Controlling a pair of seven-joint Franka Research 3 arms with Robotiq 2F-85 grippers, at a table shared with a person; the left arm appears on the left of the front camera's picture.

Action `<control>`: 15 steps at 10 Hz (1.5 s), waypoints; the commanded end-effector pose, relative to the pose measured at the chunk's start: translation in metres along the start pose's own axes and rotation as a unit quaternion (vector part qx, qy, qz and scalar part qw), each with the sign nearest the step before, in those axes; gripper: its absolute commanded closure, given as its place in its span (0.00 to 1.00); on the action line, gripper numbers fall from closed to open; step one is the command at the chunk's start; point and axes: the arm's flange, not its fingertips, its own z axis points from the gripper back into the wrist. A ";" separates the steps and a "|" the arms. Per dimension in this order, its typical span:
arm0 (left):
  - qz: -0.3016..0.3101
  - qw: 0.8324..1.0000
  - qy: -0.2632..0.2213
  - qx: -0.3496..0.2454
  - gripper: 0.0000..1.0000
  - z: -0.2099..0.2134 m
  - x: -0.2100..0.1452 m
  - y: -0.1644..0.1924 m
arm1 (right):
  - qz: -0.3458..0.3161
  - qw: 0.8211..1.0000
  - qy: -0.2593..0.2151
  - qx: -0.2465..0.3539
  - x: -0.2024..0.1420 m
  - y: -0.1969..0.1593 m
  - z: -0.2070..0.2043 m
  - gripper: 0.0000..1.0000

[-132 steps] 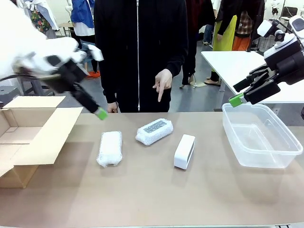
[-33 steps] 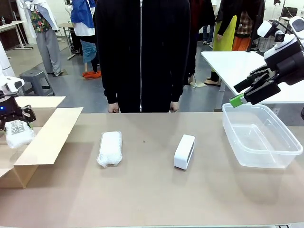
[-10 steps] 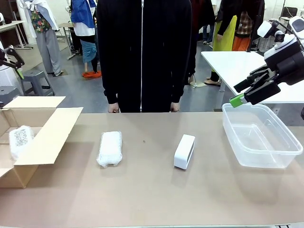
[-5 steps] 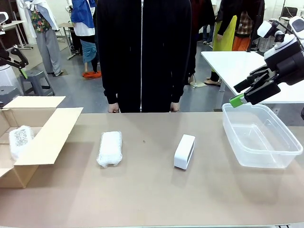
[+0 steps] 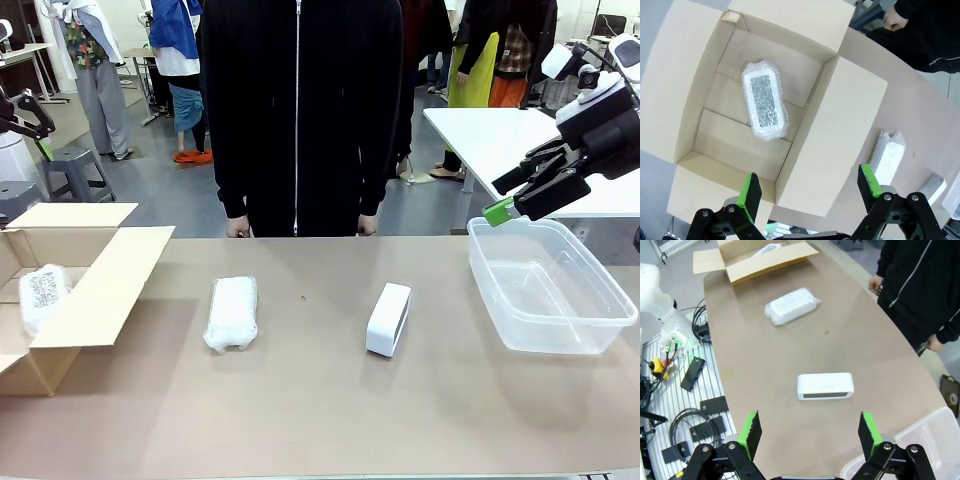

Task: Separate and place wrapped and unwrapped clocks.
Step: Pick up the Digital clock indicated by the person.

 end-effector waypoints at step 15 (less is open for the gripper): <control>-0.582 0.737 -0.059 -0.339 0.00 0.060 -0.209 -0.007 | 0.003 1.000 -0.010 0.010 0.001 -0.001 -0.002 0.00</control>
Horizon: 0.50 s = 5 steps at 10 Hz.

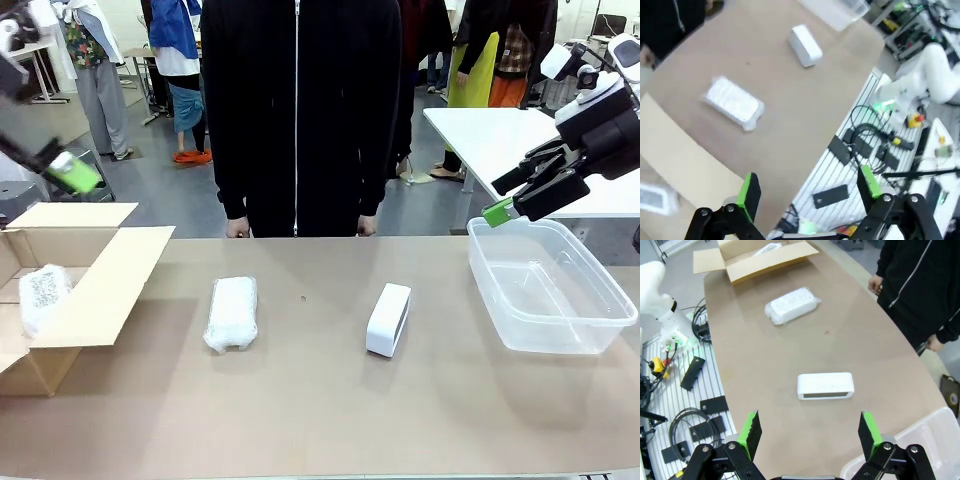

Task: Separate and place wrapped and unwrapped clocks.
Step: Pick up the Digital clock indicated by the person.

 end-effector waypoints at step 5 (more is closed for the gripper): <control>-0.066 0.990 -0.060 0.105 0.00 -0.028 -0.020 0.005 | 0.003 1.000 -0.011 0.010 0.001 -0.001 -0.002 0.00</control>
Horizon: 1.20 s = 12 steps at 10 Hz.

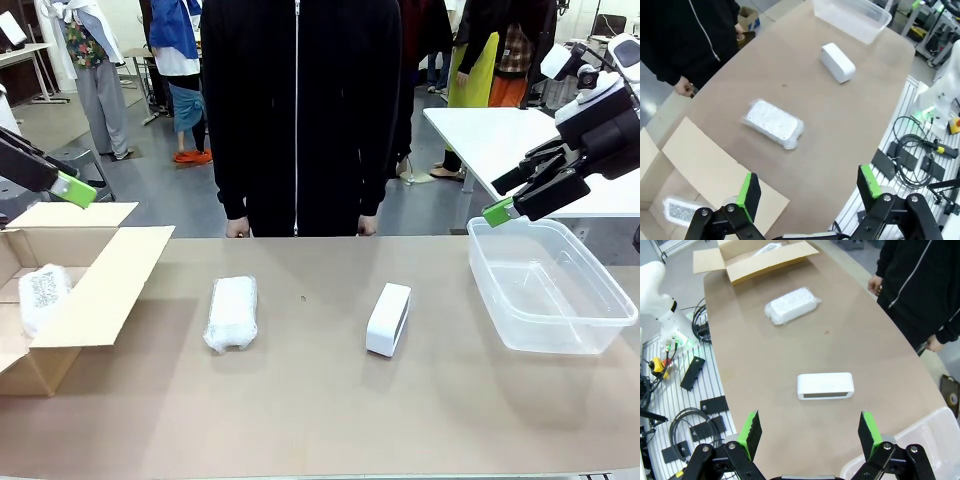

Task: Separate and place wrapped and unwrapped clocks.
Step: Pick up the Digital clock indicated by the person.

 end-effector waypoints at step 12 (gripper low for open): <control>-0.018 0.999 0.016 0.036 0.00 -0.017 0.000 0.006 | 0.003 1.000 -0.011 0.010 0.001 -0.001 -0.002 0.00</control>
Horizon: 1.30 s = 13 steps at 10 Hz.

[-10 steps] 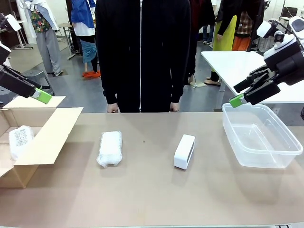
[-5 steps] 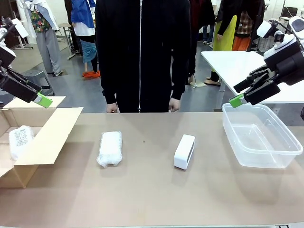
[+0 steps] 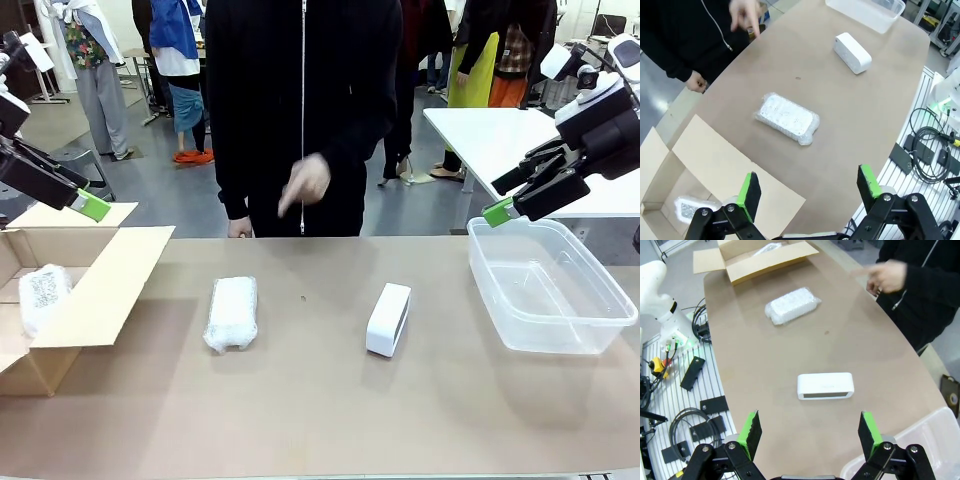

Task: Separate and place wrapped and unwrapped clocks.
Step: Pick up the Digital clock indicated by the person.

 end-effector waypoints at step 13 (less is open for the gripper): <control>0.005 1.000 -0.002 0.007 0.00 0.000 0.000 -0.001 | 0.003 1.000 -0.011 0.010 0.001 -0.001 -0.002 0.00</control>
